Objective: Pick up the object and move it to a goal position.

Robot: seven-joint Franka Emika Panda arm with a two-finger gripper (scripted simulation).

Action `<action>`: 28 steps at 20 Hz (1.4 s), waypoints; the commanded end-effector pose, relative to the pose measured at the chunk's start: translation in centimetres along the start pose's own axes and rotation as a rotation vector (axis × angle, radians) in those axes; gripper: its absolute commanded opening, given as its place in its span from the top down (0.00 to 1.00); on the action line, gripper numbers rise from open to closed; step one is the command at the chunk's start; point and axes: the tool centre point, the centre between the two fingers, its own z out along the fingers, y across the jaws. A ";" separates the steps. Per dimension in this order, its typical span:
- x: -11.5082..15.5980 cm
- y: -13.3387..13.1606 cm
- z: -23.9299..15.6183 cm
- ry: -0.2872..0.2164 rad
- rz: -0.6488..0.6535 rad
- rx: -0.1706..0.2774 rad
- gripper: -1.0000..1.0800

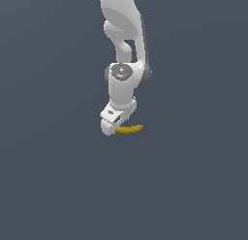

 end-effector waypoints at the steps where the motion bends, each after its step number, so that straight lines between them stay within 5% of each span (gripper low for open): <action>1: 0.0 -0.7 0.5 0.002 -0.076 0.005 0.04; 15: -0.2 -4.1 3.0 0.018 -0.448 0.027 0.04; 28: -0.3 -5.1 3.7 0.025 -0.553 0.033 0.04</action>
